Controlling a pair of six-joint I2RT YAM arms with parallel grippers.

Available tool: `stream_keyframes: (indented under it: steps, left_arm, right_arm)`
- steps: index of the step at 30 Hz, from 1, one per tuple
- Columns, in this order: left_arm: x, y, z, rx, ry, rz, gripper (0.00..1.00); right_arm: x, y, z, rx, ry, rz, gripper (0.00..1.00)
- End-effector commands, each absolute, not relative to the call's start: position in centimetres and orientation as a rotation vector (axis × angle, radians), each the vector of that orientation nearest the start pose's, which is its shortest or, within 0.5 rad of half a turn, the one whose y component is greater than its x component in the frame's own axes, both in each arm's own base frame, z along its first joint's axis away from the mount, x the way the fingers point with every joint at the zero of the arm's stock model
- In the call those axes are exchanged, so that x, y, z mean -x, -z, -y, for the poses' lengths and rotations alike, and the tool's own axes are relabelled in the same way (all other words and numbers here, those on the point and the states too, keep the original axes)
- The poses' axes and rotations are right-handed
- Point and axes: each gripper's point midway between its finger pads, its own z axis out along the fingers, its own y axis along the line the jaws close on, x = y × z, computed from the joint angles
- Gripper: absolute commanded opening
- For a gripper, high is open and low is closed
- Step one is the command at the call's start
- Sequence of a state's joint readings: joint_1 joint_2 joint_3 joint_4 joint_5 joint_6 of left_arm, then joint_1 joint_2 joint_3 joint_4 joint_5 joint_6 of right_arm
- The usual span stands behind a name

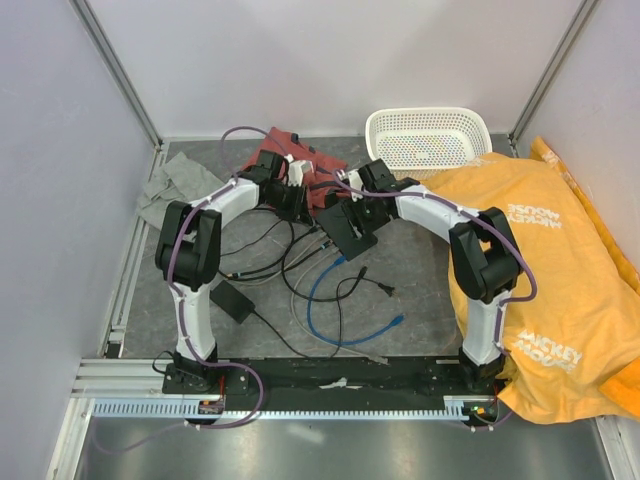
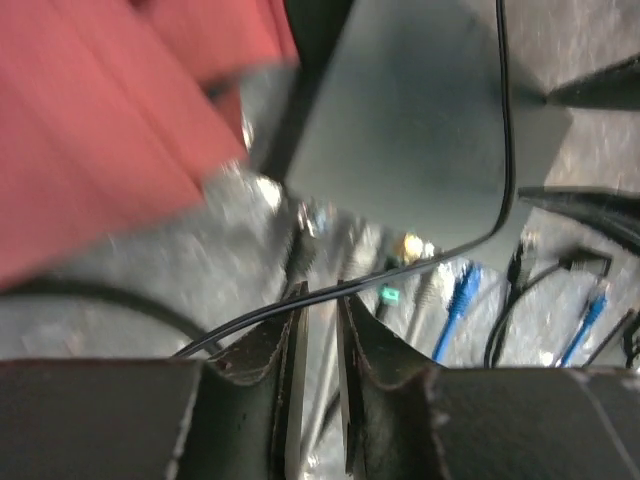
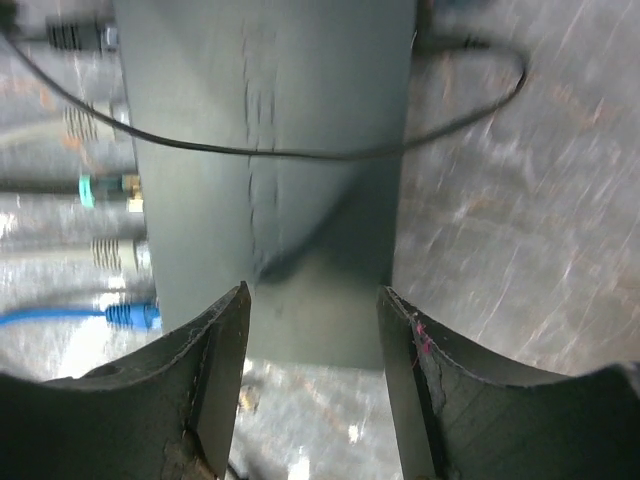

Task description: Pull the plug from the switch port

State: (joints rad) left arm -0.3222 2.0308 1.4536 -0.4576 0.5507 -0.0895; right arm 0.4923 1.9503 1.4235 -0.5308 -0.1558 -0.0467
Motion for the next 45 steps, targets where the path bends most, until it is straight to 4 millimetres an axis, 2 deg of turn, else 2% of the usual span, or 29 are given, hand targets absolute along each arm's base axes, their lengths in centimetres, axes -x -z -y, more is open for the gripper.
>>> stream_keyframes:
  steps: [1,2,4,5,7,9,14,18,21,23,25,29,33,39,45]
  left_arm:
    - [-44.0,-6.3,24.7,-0.504,0.857,-2.485,0.24]
    - [-45.1,-6.9,25.0,-0.51,0.849,-2.459,0.24]
    - [-45.8,-6.0,25.1,-0.507,0.835,-2.474,0.24]
    - [-46.4,-6.4,25.2,-0.512,0.831,-2.462,0.24]
    - [-46.4,-6.5,25.2,-0.514,0.832,-2.465,0.24]
    - [-46.1,-6.6,24.9,-0.512,0.829,-2.473,0.24]
    - [-44.7,-5.6,24.2,-0.474,0.829,-2.524,0.29]
    - [-43.7,-5.0,24.8,-0.465,0.903,-2.549,0.34]
    - [-42.9,-5.0,25.4,-0.477,0.975,-2.553,0.34]
    - [-42.2,-4.6,25.6,-0.485,0.994,-2.566,0.35]
    - [-41.9,-4.4,25.8,-0.494,1.004,-2.57,0.35]
    - [-41.1,-4.4,26.0,-0.509,1.006,-2.575,0.35]
    - [-40.6,-4.4,26.2,-0.534,1.003,-2.572,0.34]
    - [-39.8,-4.5,26.6,-0.57,0.977,-2.567,0.34]
    - [-39.1,-4.5,26.2,-0.589,0.944,-2.568,0.34]
  right_arm:
    - [-41.1,-6.6,-24.5,0.716,-0.357,-2.491,0.62]
    - [-41.3,-6.2,-24.7,0.72,-0.356,-2.498,0.62]
    - [-42.0,-6.3,-25.1,0.722,-0.363,-2.492,0.62]
    - [-42.2,-6.3,-25.2,0.725,-0.364,-2.491,0.62]
    - [-42.3,-6.3,-25.3,0.726,-0.365,-2.496,0.63]
    - [-42.1,-6.1,-25.1,0.725,-0.361,-2.504,0.64]
    - [-40.3,-4.8,-24.6,0.721,-0.382,-2.556,0.65]
    - [-39.2,-4.4,-24.2,0.723,-0.384,-2.578,0.67]
    - [-38.9,-4.3,-23.5,0.714,-0.348,-2.589,0.79]
    - [-38.4,-3.9,-23.3,0.721,-0.346,-2.603,0.83]
    - [-38.1,-3.4,-23.2,0.728,-0.354,-2.615,0.83]
    - [-36.7,-3.6,-24.1,0.758,-0.46,-2.623,0.76]
    - [-34.5,-3.5,-24.8,0.8,-0.553,-2.638,0.71]
    - [-32.0,-3.5,-25.8,0.883,-0.614,-2.634,0.69]
    - [-29.8,-4.3,-27.8,1.006,-0.734,-2.598,0.69]
